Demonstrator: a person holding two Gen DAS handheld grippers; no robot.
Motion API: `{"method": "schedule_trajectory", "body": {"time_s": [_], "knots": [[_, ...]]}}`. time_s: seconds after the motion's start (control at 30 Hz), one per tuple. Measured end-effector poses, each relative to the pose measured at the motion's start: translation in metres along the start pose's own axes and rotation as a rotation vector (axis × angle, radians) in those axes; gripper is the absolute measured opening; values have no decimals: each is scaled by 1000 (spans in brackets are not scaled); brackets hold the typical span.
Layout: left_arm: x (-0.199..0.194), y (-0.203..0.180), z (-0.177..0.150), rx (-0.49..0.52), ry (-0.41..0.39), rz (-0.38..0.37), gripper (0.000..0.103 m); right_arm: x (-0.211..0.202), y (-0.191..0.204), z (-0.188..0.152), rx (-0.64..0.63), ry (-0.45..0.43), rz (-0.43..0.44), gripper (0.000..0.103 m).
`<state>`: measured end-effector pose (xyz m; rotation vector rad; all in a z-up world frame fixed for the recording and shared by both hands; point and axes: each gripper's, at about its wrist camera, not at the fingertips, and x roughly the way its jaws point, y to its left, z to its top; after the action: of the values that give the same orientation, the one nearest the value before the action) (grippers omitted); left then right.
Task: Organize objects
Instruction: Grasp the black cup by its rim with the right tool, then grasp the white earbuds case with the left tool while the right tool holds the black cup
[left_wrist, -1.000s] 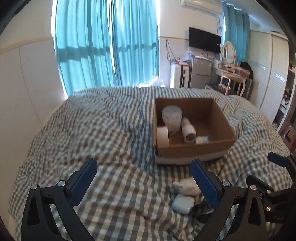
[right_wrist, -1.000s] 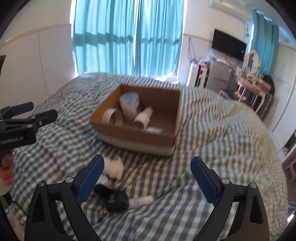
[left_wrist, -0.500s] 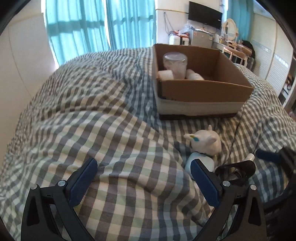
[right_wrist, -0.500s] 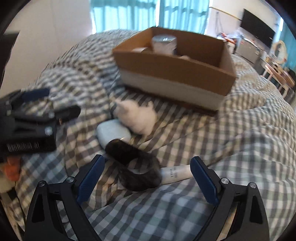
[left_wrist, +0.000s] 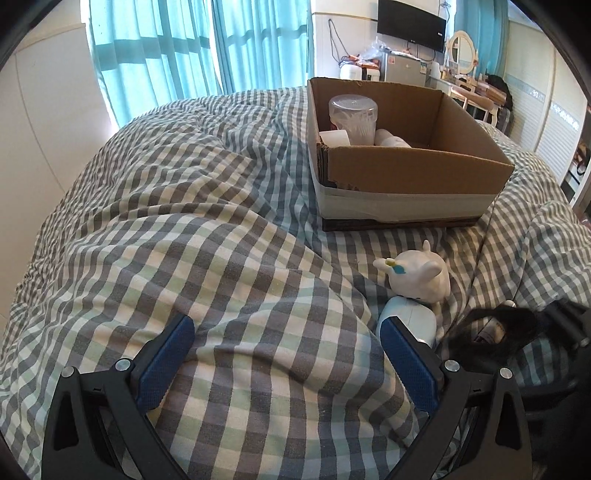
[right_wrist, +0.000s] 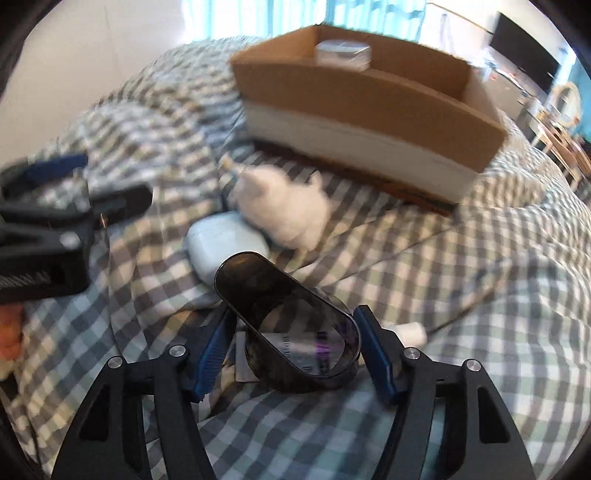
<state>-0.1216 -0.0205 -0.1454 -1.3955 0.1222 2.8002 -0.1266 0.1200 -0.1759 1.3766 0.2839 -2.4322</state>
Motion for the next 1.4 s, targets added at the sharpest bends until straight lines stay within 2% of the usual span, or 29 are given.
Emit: {"method": "schedule_trajectory", "body": {"time_s": [0.2, 0.33, 0.43, 0.5, 0.67, 0.83, 0.87, 1.0, 1.1, 1.17, 1.2, 1.4], "knots": [[-3, -11, 5, 25, 7, 16, 103, -39, -23, 10, 70, -84, 23, 65], [-3, -29, 10, 44, 12, -29, 103, -60, -35, 19, 61, -135, -17, 65], [0, -46, 13, 79, 15, -51, 103, -64, -44, 30, 42, -165, -90, 65], [5, -56, 15, 99, 20, -63, 103, -59, -54, 36, 51, -165, -110, 65], [22, -71, 15, 118, 53, -86, 103, -31, -68, 27, 97, -99, -63, 65], [40, -76, 15, 106, 94, -88, 101, -27, -74, 24, 121, -96, -10, 65], [42, -78, 15, 112, 101, -86, 100, -26, -76, 24, 131, -95, -1, 65], [52, -90, 11, 162, 145, -93, 80, -27, -78, 20, 148, -98, 16, 65], [59, -95, 8, 186, 174, -92, 75, -28, -76, 20, 145, -102, 15, 65], [59, -95, 8, 185, 182, -103, 66, -28, -76, 19, 145, -101, 11, 65], [59, -95, 8, 182, 188, -113, 57, -28, -76, 19, 145, -101, 10, 65], [46, -94, 6, 166, 178, -130, 56, -29, -75, 16, 146, -103, -12, 65]]}}
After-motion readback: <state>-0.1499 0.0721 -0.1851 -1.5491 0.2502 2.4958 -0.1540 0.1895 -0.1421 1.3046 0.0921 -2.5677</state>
